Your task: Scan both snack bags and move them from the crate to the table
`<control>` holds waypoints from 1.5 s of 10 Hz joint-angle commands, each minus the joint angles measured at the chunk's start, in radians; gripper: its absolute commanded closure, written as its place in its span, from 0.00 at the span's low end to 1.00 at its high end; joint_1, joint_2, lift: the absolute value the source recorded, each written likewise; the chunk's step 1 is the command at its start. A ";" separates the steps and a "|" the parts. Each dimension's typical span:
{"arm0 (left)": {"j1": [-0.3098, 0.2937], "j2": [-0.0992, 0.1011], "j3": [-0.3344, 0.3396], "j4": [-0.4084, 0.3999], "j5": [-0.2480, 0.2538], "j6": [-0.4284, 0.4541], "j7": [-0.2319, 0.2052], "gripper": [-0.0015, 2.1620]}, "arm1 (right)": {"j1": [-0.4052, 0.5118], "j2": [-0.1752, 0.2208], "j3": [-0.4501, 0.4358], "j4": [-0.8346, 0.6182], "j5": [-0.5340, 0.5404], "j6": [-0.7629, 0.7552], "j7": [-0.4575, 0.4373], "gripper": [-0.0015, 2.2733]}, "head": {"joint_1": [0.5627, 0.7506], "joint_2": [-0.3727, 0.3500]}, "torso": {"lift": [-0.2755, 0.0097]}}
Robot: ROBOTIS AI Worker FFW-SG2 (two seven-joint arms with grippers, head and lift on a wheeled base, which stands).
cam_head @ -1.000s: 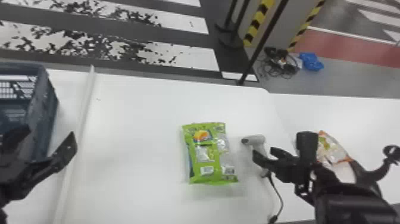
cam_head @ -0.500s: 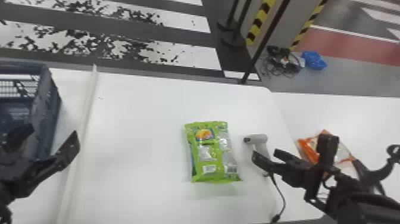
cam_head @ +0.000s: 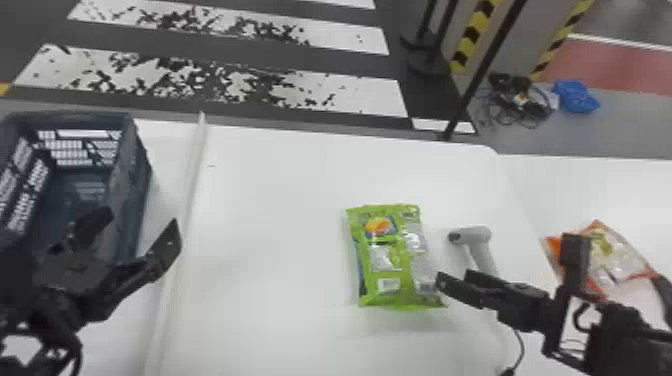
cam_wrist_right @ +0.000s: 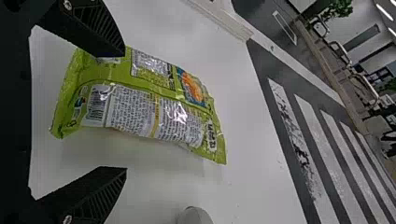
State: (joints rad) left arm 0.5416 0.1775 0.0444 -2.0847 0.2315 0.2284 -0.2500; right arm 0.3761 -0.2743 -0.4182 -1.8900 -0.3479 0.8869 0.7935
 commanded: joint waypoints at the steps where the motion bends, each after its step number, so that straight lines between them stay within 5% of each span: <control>1: 0.000 0.002 0.000 0.000 0.002 0.001 0.000 0.04 | -0.022 -0.013 0.042 0.034 0.023 0.011 0.021 0.03 | 0.70 0.29 | 0.66; 6: 0.000 0.004 0.000 0.000 0.002 0.001 0.000 0.04 | -0.083 -0.032 0.196 0.120 0.153 -0.019 0.027 0.03 | 0.70 0.37 | 0.66; 7: 0.001 0.004 0.002 0.002 0.002 0.001 0.000 0.04 | -0.091 -0.037 0.211 0.129 0.175 -0.053 0.029 0.21 | 0.70 0.38 | 0.66; 8: 0.001 0.004 0.002 0.003 0.002 0.001 0.000 0.04 | -0.091 -0.037 0.222 0.129 0.191 -0.068 0.050 0.80 | 0.70 0.38 | 0.66; 9: 0.001 0.002 0.002 0.005 0.002 0.001 0.000 0.04 | -0.086 -0.037 0.219 0.127 0.193 -0.078 0.049 0.99 | 0.70 0.39 | 0.66; 12: -0.002 0.000 0.002 0.008 0.002 0.001 0.000 0.04 | -0.071 -0.037 0.191 0.120 0.191 -0.136 0.096 0.99 | 0.70 0.39 | 0.66; 15: 0.000 0.000 0.003 0.008 0.002 0.001 0.000 0.04 | -0.037 -0.023 0.067 0.020 0.086 -0.121 0.093 0.99 | 0.70 0.37 | 0.66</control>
State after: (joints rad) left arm 0.5412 0.1779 0.0472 -2.0770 0.2332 0.2294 -0.2500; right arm 0.3336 -0.3012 -0.3182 -1.8452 -0.2362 0.7573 0.8866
